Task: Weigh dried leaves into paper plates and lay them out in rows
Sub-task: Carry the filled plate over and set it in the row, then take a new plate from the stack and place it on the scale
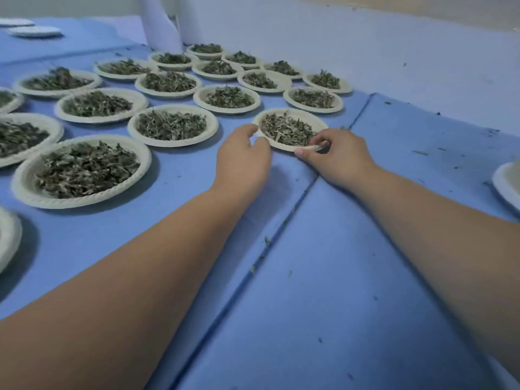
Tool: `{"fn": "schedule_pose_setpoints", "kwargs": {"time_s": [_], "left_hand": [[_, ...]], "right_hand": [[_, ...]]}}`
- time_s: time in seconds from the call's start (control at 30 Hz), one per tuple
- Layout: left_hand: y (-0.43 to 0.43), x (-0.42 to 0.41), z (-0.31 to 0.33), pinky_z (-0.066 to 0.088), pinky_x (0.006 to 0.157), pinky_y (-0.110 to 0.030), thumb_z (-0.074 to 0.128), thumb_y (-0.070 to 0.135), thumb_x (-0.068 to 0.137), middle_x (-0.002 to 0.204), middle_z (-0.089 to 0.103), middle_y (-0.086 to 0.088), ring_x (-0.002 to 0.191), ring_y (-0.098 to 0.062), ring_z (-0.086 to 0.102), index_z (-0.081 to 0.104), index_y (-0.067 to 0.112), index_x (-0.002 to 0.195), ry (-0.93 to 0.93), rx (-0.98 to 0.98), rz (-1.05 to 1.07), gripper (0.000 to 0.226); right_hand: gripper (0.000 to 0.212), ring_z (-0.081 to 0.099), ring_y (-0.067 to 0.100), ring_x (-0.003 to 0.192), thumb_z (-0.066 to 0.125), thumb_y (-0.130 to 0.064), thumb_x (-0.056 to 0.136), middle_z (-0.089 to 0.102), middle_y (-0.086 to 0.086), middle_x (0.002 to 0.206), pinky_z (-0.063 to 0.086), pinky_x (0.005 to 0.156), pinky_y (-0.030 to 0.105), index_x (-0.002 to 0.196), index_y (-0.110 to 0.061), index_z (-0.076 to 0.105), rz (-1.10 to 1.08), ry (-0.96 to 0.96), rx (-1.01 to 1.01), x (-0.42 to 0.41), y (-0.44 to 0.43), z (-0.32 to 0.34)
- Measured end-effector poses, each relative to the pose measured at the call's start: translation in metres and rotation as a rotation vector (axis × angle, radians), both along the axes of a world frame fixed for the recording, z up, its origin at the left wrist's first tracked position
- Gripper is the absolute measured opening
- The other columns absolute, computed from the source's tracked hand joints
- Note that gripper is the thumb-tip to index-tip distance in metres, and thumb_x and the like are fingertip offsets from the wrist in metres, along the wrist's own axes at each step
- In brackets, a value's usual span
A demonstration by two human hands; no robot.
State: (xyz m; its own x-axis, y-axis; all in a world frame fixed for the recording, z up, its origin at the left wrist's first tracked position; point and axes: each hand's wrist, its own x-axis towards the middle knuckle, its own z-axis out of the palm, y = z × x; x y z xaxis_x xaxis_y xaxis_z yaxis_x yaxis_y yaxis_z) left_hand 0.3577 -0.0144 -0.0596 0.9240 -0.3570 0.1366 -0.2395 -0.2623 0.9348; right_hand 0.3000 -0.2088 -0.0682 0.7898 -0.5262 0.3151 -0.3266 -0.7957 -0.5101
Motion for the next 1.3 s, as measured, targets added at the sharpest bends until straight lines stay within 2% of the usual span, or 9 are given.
{"fn": "schedule_pose_setpoints", "kwargs": {"time_s": [0.2,0.3,0.47,0.6,0.8,0.87,1.03,1.2,1.3], "left_hand": [[-0.003,0.002,-0.005,0.032,0.098,-0.016,0.045,0.020,0.102,0.147,0.056,0.002,0.134,-0.010,0.050,0.052,0.017,0.148,-0.078,0.019,-0.051,0.047],[-0.004,-0.003,-0.003,0.033,0.068,-0.005,0.045,0.017,0.100,0.108,0.062,0.011,0.088,0.008,0.052,0.053,0.018,0.147,-0.134,0.029,-0.064,0.047],[-0.014,-0.033,0.011,0.040,0.058,-0.025,0.044,0.014,0.098,0.071,0.054,0.013,0.058,-0.004,0.048,0.054,0.022,0.143,-0.190,0.021,-0.164,0.047],[-0.039,-0.080,0.028,0.044,0.078,-0.019,0.042,0.010,0.099,0.107,0.062,0.011,0.091,-0.007,0.057,0.055,0.017,0.143,-0.184,-0.034,-0.257,0.046],[-0.106,-0.168,0.059,0.037,0.061,-0.016,0.041,0.007,0.097,0.078,0.062,0.013,0.071,0.001,0.057,0.065,0.023,0.127,-0.304,-0.094,-0.425,0.041],[-0.125,-0.198,0.064,0.037,0.077,-0.012,0.042,0.011,0.100,0.112,0.071,0.005,0.103,-0.007,0.064,0.055,0.020,0.145,-0.354,-0.031,-0.474,0.048],[-0.171,-0.246,0.084,0.021,0.111,-0.019,0.046,0.023,0.108,0.167,0.028,-0.003,0.155,-0.019,0.022,0.038,0.019,0.156,-0.561,0.048,-0.714,0.048],[-0.219,-0.270,0.107,0.027,0.114,-0.034,0.038,0.016,0.109,0.157,0.043,-0.011,0.149,-0.029,0.032,0.048,0.009,0.148,-0.910,0.274,-0.731,0.042],[-0.240,-0.280,0.115,0.045,0.095,-0.036,0.040,0.010,0.101,0.133,0.065,-0.008,0.125,-0.035,0.054,0.065,0.022,0.135,-1.049,0.496,-0.676,0.043]], "right_hand": [[0.058,0.058,0.027,0.111,0.064,-0.069,0.082,0.066,0.002,0.109,0.037,0.076,0.031,0.117,-0.022,0.062,-0.066,0.066,-0.015,0.044,-0.010,-0.001],[0.065,0.057,0.026,0.114,0.062,-0.070,0.082,0.062,0.000,0.106,0.037,0.077,0.031,0.125,-0.023,0.056,-0.082,0.066,0.004,0.040,-0.005,-0.001],[0.052,0.052,0.019,0.097,0.056,-0.058,0.094,0.056,-0.009,0.089,0.034,0.076,0.030,0.133,-0.025,0.052,-0.016,0.038,0.039,-0.004,-0.001,0.020],[0.039,0.056,0.012,0.102,0.054,-0.051,0.097,0.063,-0.005,0.111,0.036,0.082,0.026,0.128,-0.028,0.057,0.021,-0.030,0.002,-0.065,0.000,0.051],[0.027,0.056,0.003,0.123,0.053,-0.022,0.099,0.066,-0.010,0.125,0.034,0.090,0.008,0.124,-0.023,0.062,-0.028,-0.163,-0.020,-0.183,-0.013,0.084],[0.032,0.055,0.000,0.126,0.057,-0.020,0.096,0.065,-0.012,0.129,0.037,0.098,0.012,0.127,-0.025,0.061,-0.077,-0.189,-0.012,-0.235,-0.024,0.086],[0.035,0.054,-0.010,0.109,0.061,-0.026,0.096,0.066,-0.016,0.120,0.033,0.087,-0.002,0.130,-0.028,0.054,-0.303,-0.214,-0.071,-0.375,-0.062,0.061],[0.033,0.063,0.029,0.076,0.052,-0.043,0.099,0.071,0.004,0.096,0.054,0.072,0.040,0.126,-0.024,0.053,-0.611,-0.055,-0.112,-0.457,-0.099,0.042],[0.036,0.048,0.023,0.060,0.041,-0.058,0.099,0.055,-0.002,0.071,0.045,0.058,0.036,0.116,-0.028,0.054,-0.707,0.187,-0.156,-0.465,-0.106,0.034]]}}
